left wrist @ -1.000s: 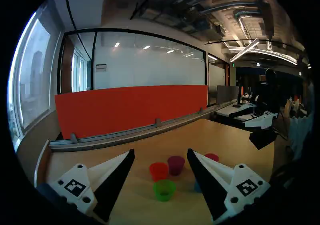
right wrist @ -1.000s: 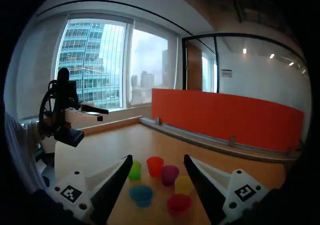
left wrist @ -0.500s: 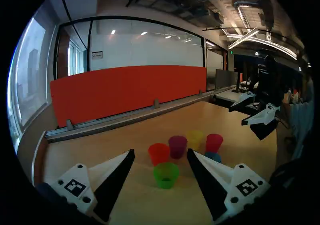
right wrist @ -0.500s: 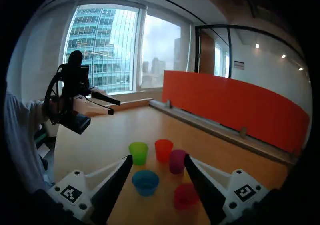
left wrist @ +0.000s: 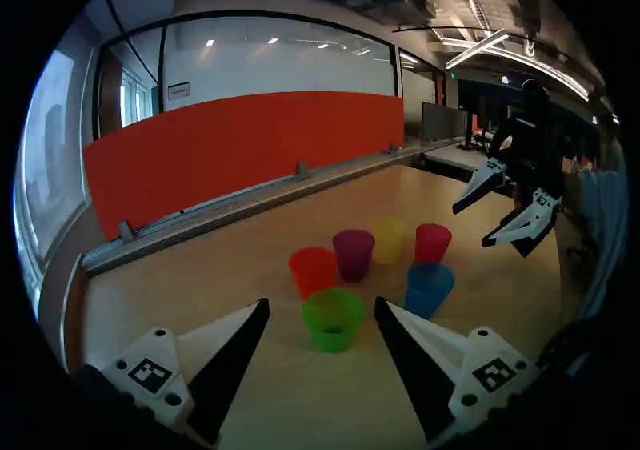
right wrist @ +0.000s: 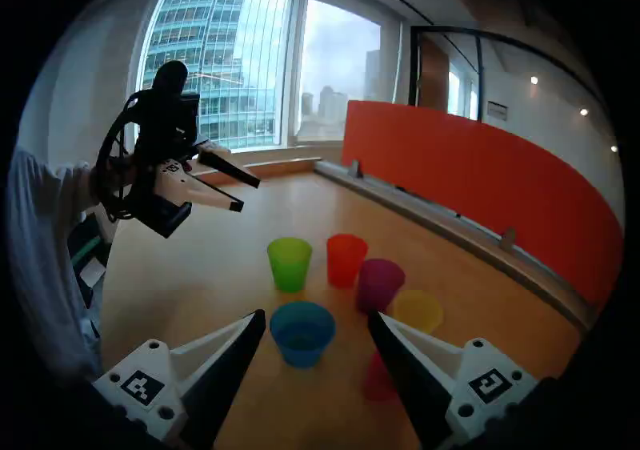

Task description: Pour water

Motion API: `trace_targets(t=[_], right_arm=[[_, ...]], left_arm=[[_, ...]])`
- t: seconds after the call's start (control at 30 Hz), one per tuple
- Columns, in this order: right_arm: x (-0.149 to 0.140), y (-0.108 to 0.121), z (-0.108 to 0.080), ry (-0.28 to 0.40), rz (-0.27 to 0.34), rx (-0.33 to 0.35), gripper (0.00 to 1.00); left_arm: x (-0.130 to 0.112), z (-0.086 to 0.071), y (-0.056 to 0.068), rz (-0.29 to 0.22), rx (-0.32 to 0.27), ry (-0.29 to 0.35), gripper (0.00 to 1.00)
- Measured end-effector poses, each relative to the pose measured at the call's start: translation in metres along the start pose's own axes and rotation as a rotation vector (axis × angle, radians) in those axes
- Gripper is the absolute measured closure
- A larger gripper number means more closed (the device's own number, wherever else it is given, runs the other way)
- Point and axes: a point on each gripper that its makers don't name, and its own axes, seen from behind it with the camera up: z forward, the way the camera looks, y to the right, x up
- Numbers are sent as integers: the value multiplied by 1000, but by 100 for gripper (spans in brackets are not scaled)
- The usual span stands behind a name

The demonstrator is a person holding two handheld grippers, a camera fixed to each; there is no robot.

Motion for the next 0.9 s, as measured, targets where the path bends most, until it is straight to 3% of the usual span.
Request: trace_targets(t=[0.47,0.9], right_arm=[[-33,-1,21,-83,-16,38,1],[-57,-5,42,-143,-39,67,1]], left_arm=[[-42,27,-3,34,-30,-123,2],[-68,47,6,49,-88,-205,3]])
